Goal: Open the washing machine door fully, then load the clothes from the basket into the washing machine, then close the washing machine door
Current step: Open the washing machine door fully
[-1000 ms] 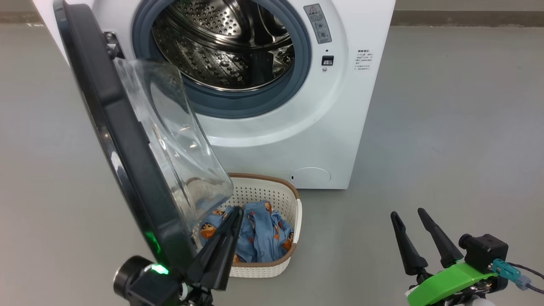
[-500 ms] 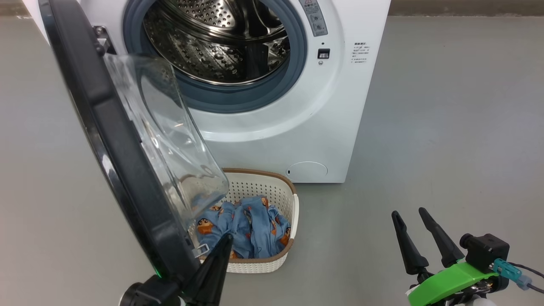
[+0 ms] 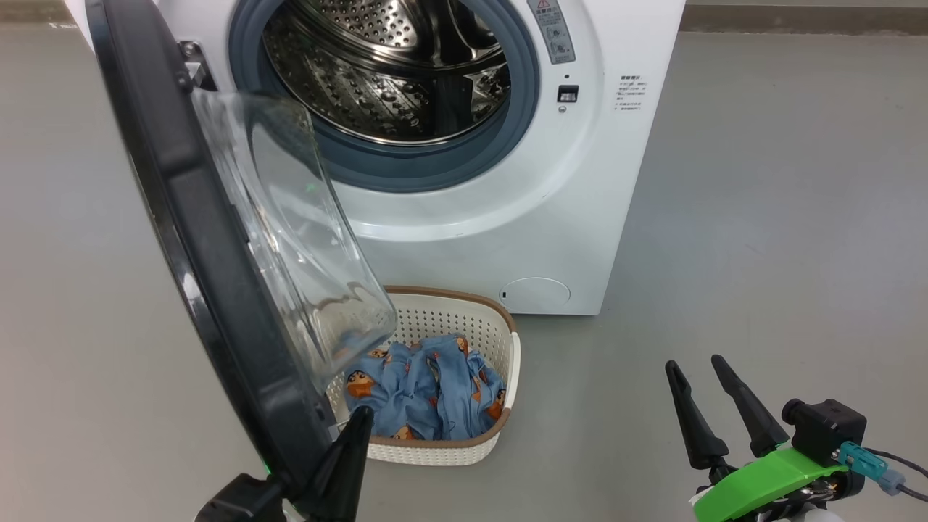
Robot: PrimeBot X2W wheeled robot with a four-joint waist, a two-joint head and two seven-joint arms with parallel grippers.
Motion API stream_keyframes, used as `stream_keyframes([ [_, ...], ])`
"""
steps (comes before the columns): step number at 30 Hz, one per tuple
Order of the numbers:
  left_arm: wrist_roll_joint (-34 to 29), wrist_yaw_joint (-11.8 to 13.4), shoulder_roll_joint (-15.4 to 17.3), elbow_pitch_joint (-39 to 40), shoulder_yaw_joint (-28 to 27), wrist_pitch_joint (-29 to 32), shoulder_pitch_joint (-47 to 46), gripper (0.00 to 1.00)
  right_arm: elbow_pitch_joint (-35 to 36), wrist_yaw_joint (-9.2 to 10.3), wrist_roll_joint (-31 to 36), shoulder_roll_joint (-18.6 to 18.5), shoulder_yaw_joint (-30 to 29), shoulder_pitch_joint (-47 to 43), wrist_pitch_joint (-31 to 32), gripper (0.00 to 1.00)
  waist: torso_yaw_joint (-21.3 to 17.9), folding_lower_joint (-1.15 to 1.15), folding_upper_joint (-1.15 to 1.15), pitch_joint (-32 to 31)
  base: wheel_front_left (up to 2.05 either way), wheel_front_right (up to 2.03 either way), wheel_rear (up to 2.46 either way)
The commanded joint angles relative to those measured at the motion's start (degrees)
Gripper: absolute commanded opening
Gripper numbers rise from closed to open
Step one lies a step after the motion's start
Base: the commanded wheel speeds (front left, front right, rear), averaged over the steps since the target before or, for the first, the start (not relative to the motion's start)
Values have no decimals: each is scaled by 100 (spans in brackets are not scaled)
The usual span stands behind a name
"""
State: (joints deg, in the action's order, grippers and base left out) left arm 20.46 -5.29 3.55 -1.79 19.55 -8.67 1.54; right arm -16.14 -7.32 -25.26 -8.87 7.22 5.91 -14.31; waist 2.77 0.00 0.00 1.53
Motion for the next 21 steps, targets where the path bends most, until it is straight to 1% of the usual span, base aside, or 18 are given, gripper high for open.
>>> stream_keyframes([
  [1,70,95,73,80,-322,-59,-283,0,114,-17,-23,-10,162,159,-69,100,14,0,0,1,0,0,0],
  [10,110,179,194,13,-435,-93,-206,0,109,-17,-22,0,139,152,-69,100,157,0,0,-4,0,0,0],
  [15,154,285,265,52,-571,-115,-140,0,120,-17,-27,16,113,135,-69,100,322,0,0,-9,0,0,0],
  [21,174,355,362,136,-653,-64,-123,0,117,-17,-33,30,121,131,-69,100,573,0,0,-1,0,0,0],
])
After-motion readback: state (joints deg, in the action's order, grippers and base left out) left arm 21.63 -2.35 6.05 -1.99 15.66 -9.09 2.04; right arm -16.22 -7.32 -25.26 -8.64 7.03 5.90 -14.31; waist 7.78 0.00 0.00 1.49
